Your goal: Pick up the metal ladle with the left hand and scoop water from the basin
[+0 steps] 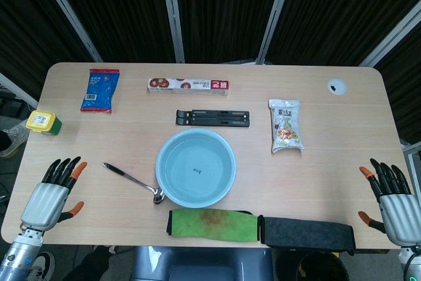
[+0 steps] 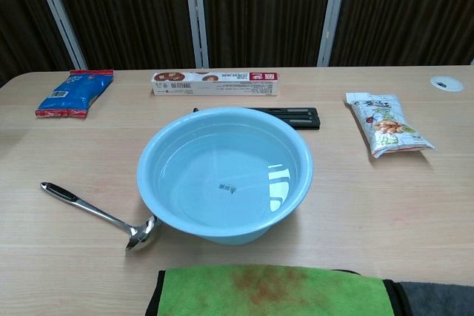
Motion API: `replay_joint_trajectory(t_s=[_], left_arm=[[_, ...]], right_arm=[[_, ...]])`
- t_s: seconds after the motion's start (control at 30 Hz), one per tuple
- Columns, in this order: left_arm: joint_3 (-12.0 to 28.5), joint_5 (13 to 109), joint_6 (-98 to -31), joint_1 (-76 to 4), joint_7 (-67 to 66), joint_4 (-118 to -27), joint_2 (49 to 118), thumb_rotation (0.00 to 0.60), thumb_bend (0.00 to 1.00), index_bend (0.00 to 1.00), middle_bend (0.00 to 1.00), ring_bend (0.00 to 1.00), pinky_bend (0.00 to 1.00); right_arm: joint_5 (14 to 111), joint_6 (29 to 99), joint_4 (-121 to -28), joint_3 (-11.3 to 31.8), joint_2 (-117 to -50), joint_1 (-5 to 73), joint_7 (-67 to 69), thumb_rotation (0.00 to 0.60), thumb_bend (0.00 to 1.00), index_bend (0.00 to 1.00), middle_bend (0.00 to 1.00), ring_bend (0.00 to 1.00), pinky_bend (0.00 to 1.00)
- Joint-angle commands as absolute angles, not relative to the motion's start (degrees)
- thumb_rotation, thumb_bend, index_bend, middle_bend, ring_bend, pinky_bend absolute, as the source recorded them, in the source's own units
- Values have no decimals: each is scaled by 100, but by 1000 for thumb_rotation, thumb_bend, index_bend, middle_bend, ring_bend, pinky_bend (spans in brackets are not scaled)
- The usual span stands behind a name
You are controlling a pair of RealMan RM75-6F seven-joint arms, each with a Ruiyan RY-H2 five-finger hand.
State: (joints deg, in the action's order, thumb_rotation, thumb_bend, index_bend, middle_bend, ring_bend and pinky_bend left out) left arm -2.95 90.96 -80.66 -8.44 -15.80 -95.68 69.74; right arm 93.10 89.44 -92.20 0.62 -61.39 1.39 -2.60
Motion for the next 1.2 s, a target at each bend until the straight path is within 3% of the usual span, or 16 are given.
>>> replay_joint_trajectory(t_s=[0.03,0.47,0.6,0.73,0.83,1.2], left_arm=[[-271,8989,-8016,-839,-1663,-9611,6957,600,237,28,0,0,0],[-267,9004,-7965,-868,-1644,-9736,6918,600,237,53,0,0,0],[-251,8934,-7784,-950,-1500,-9596,6942,600,238,177,0,0,0],[-180,8659,-7114,-1271,-1010,-9556,6821,600,239,338,0,0,0],[-43,8455,-6892,-1428,-984,-9375,6931,600,245,403,0,0,0],[235,7921,-6529,-1726,-1200,-8716,7611,600,302,422,0,0,0]], right_arm=[[9313,8958,-9216,65,-6138,133,-249,600,0,112,0,0,0],[9303,9001,-9200,78,-6115,112,-183,600,0,112,0,0,0],[9224,8955,-9195,96,-6120,116,-191,600,0,112,0,0,0],[9280,8833,-9221,51,-6085,172,-195,600,0,114,0,0,0],[9339,8825,-9220,23,-6074,181,-155,600,0,112,0,0,0],[9362,8721,-9195,5,-5968,253,148,600,0,123,0,0,0]])
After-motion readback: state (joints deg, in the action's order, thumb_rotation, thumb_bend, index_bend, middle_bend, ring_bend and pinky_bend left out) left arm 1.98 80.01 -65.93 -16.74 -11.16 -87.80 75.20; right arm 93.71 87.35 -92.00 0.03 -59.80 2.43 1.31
